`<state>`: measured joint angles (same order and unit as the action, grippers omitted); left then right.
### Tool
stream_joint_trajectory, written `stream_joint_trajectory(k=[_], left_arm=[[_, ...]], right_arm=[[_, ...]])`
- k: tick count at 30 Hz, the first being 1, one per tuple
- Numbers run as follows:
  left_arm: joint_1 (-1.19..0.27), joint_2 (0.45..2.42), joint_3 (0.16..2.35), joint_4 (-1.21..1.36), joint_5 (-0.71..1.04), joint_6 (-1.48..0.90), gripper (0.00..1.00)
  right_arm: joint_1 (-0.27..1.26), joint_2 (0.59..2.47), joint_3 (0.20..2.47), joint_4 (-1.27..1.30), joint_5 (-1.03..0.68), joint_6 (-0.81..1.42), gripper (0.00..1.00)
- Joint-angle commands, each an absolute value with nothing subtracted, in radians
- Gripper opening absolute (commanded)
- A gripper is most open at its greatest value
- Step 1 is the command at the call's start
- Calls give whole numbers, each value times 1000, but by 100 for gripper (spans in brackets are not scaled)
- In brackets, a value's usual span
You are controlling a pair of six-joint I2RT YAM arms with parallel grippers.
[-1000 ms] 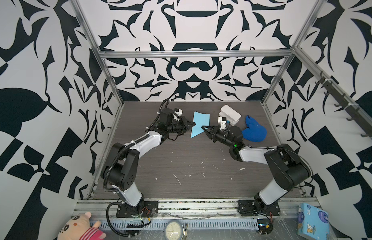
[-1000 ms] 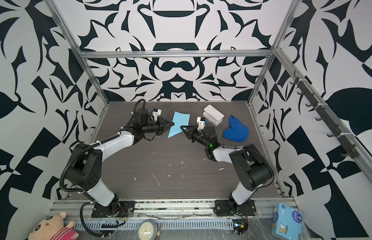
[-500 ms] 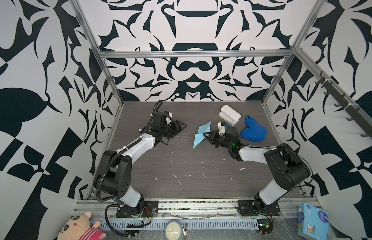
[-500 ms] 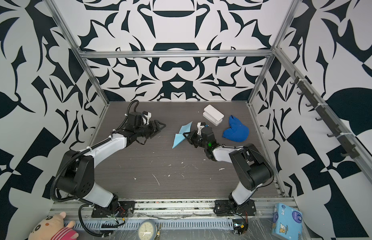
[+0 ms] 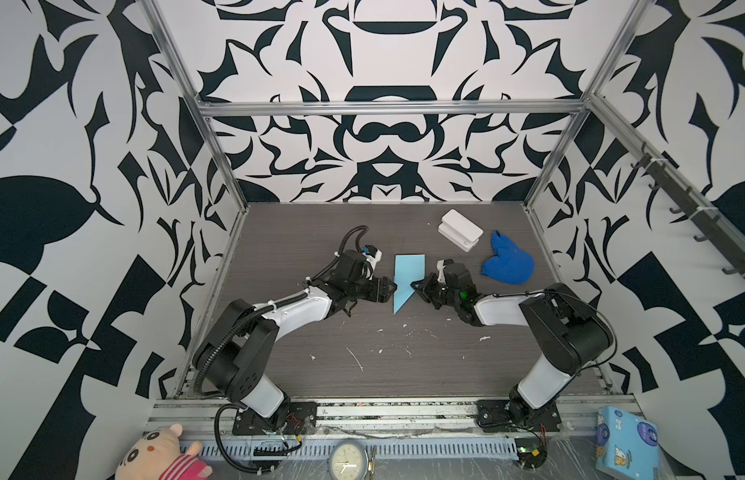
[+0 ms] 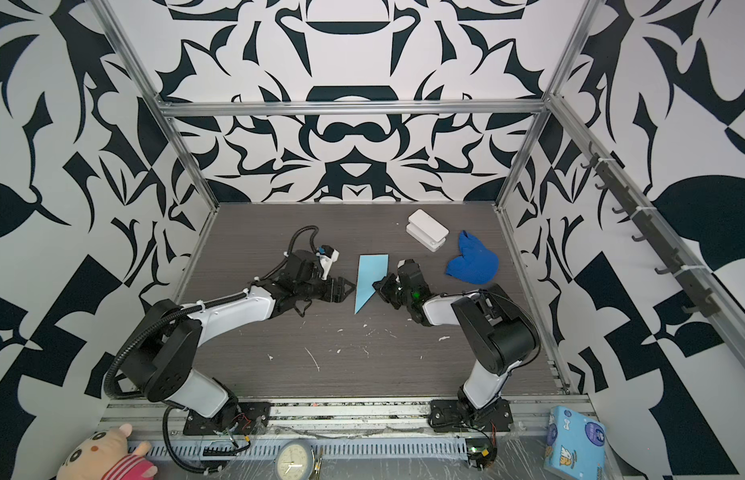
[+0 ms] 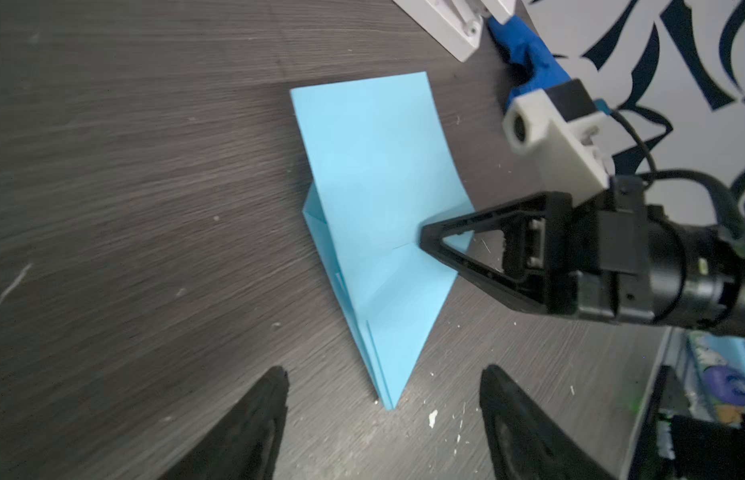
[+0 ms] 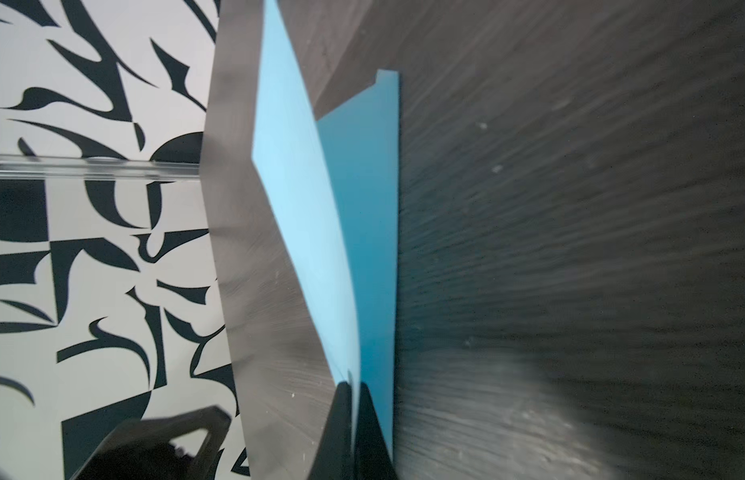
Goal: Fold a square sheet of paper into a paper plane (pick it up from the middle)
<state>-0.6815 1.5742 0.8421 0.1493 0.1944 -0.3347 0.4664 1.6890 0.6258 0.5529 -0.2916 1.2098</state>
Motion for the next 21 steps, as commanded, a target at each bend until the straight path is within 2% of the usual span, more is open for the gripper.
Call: stream_joint_trajectory(k=[1,5,11,16,21], left_arm=[[-732,1605,809,253,100,-131,77],[-752,1638,754,413,135,-51,80],[-789,1692,703,567,139,149,78],[-814,1760,707,642,126,226,72],[-827,1840,712,752,60,285,60]], right_arm=[[471,1643,625,498,-221,1269,0],[471,1622,647,436,-191,1352,0],[478,1584,742,236,-152,1372,0],[480,1597,777,195,-151,1392,0],[480,1618,788,195,-164,1427,0]])
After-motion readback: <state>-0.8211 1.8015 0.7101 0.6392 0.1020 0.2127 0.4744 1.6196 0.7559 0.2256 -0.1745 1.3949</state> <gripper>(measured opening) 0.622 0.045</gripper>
